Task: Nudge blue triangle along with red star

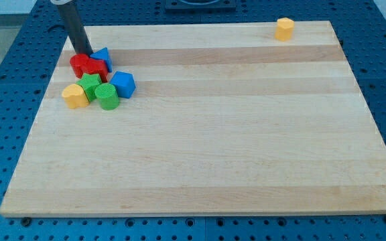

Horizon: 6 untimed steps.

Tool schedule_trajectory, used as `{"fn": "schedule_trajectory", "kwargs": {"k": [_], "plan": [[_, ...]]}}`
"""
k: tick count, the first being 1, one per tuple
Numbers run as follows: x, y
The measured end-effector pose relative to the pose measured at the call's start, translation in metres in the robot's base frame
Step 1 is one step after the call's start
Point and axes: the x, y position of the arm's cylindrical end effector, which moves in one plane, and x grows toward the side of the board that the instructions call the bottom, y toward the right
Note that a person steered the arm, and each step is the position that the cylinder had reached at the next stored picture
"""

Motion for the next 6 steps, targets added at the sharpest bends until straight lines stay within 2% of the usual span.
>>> {"fn": "schedule_trajectory", "kwargs": {"k": [4,5,6], "plan": [[0.009,0.0],[0.009,0.021],[0.033,0.029]]}}
